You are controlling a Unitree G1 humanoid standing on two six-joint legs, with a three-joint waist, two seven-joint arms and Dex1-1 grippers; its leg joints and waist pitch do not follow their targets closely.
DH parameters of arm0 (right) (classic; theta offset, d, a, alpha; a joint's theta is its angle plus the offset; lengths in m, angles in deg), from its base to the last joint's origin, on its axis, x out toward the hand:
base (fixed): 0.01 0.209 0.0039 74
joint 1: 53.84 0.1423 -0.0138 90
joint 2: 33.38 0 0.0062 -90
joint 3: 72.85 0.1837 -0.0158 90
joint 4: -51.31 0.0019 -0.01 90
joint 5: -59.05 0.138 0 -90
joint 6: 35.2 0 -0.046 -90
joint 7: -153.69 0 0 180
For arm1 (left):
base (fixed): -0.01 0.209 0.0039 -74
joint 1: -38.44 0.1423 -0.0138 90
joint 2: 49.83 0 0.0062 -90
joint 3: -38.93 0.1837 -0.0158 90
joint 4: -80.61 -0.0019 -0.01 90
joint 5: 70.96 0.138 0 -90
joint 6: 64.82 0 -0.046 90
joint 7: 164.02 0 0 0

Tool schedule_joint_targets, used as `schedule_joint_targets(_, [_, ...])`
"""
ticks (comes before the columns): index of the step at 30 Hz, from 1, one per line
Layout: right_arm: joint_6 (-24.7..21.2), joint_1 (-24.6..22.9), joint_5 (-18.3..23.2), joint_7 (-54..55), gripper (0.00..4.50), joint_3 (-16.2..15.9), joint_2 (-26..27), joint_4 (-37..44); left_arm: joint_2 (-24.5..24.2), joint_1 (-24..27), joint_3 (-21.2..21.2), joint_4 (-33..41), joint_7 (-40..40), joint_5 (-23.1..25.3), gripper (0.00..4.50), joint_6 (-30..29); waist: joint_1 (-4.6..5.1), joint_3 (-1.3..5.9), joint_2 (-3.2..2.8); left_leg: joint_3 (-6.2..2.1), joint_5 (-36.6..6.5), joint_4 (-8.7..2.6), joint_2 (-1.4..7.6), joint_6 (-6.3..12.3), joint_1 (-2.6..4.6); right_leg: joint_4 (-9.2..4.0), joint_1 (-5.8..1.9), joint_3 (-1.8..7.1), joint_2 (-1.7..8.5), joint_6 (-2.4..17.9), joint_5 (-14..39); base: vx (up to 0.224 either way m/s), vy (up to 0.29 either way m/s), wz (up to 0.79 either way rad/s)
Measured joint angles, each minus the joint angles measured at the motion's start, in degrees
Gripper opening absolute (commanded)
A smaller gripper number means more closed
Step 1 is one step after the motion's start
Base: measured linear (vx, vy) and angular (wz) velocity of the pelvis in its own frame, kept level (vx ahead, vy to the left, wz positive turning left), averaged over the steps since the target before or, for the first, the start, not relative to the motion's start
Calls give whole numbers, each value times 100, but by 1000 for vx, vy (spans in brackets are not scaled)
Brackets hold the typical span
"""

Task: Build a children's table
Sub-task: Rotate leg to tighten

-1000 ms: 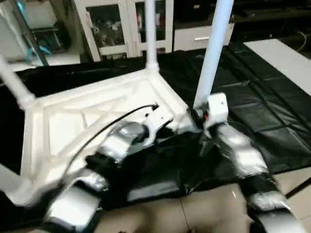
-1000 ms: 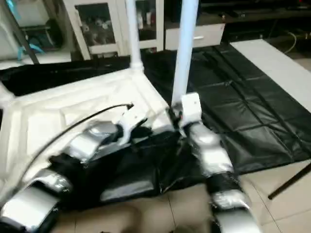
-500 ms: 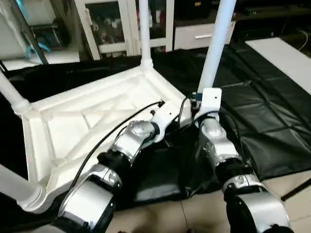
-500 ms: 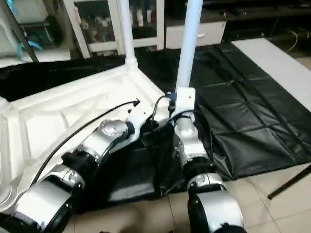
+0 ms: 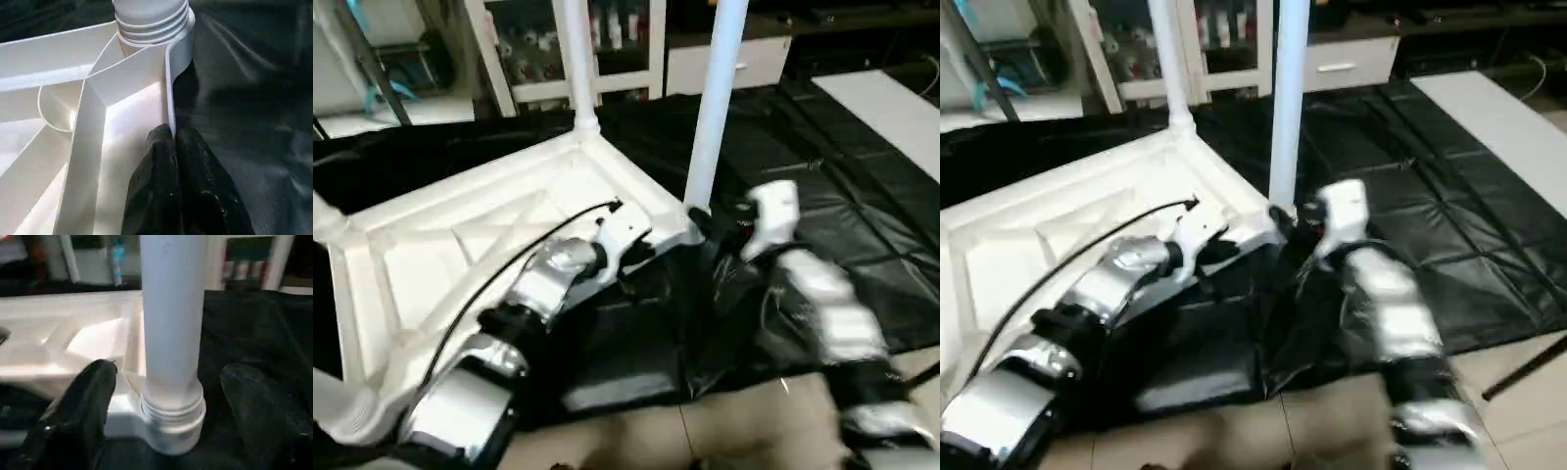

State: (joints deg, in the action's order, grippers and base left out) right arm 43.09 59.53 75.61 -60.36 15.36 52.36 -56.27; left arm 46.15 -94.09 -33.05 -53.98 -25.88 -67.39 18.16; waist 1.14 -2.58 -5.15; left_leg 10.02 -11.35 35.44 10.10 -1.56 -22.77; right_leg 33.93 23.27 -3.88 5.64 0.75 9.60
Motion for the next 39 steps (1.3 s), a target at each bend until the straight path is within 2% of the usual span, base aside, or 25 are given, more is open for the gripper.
schedule_joint_targets(3, [-565, -453, 191, -942, 402, -360, -776, 696, -170, 150, 55, 263, -522, -61, 0, 0, -61, -5, -21, 2, 0, 0, 0, -1, 6, -1, -5, 4, 0, 0, 0, 0, 0, 0])
schedule_joint_targets(6, [-868, -642, 322, -1524, 402, -512, -1115, 964, -420, 287, 147, 557, -1089, -173, 0, -35, -107, -6, -37, 5, -1, 0, 0, -4, 11, 1, -7, 9, 0, 0, 0, 0, 0, 0])
schedule_joint_targets(10, [-1077, -709, 394, -1905, 402, -507, -1286, 1087, -663, 535, 300, 1020, -1766, -324, 0, -112, -169, -5, -46, 10, -17, 0, -1, -31, 21, 3, -16, 14, 0, -1, 1, 0, 0, 0])
schedule_joint_targets(14, [-1251, -708, 412, -2001, 402, -518, -1436, 1188, -927, 690, 446, 1542, -2344, -397, 0, -412, -186, -5, -50, 14, -17, 0, -5, -33, 23, 3, -19, 20, 6, -2, 1, 0, 0, 0])
schedule_joint_targets(17, [-1323, -707, 412, -2061, 402, -558, -1474, 1271, -923, 724, 535, 1672, -2542, -399, 0, -447, -298, -4, -52, 24, -16, 0, -5, -32, 23, 2, -21, 22, 12, -3, 2, 0, 0, 0])
schedule_joint_targets(19, [-1339, -707, 409, -2162, 402, -615, -1577, 1347, -875, 724, 575, 1689, -2556, -399, 0, -445, -336, -4, -52, 43, -14, 0, -5, -28, 23, 5, -22, 20, 28, -4, 3, 0, 0, 0])
schedule_joint_targets(29, [-1422, -707, 406, -2262, 402, -605, -1614, 1473, -927, 729, 589, 1796, -2593, -388, 0, -584, -297, -4, -54, 70, -8, -1, -10, -16, 28, 11, -20, 21, 50, -9, 5, 0, 0, 0])
schedule_joint_targets(32, [-1419, -707, 407, -2247, 365, -599, -1517, 1469, -926, 729, 590, 1803, -2601, -387, 0, -590, -301, -4, -55, 70, -8, -2, -10, -16, 27, 11, -20, 20, 51, -10, 6, 0, 0, 0])
schedule_joint_targets(39, [-1329, -691, 407, -2195, 312, -540, -1416, 1364, -927, 729, 593, 1810, -2603, -386, 0, -616, -300, -4, -56, 71, -8, -2, -10, -15, 27, 12, -20, 19, 51, -10, 6, 0, 0, 0])
